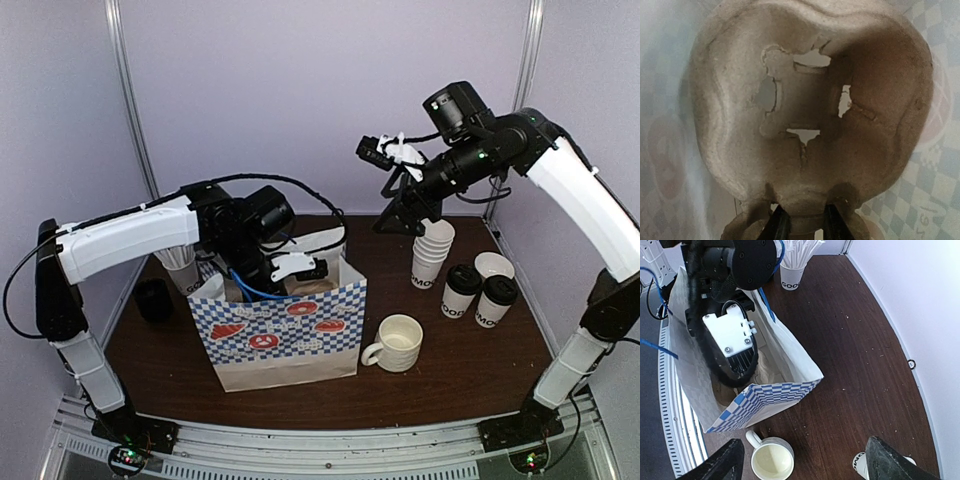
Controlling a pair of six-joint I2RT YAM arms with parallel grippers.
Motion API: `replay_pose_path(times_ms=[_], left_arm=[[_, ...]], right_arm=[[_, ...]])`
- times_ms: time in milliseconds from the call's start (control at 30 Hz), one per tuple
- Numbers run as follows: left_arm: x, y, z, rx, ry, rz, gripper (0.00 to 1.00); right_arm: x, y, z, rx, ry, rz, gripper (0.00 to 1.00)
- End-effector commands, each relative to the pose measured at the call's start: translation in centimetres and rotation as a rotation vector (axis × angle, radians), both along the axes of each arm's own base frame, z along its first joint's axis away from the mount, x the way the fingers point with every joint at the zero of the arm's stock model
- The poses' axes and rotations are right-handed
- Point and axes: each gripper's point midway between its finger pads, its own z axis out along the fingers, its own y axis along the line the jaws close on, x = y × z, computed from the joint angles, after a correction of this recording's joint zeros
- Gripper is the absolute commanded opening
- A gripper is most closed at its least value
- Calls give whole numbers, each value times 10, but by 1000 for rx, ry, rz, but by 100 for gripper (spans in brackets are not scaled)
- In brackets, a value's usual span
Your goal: Pack the takeout coffee
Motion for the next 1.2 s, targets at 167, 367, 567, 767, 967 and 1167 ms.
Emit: replay_pose_path(times_ms=[167, 367, 567, 767, 967, 1167], left_arm=[[-2, -11, -46, -8, 70, -16, 22], [-4, -9, -75, 41, 116, -14, 23], [-5, -5, -87, 68, 128, -5, 32], [-4, -6, -82, 58, 120, 12, 49], [-6, -3, -44, 21, 93, 22, 76], [-9, -1, 15, -95, 18, 35, 78]], right_arm=[[0, -25, 15, 48, -38, -30, 87], [0, -26, 16, 57, -31, -31, 87], [-1, -26, 16, 62, -28, -27, 87], [-1, -27, 17, 64, -28, -29, 87], [-1, -34, 18, 62, -26, -40, 87], [9, -58, 3, 37, 15, -104, 86]])
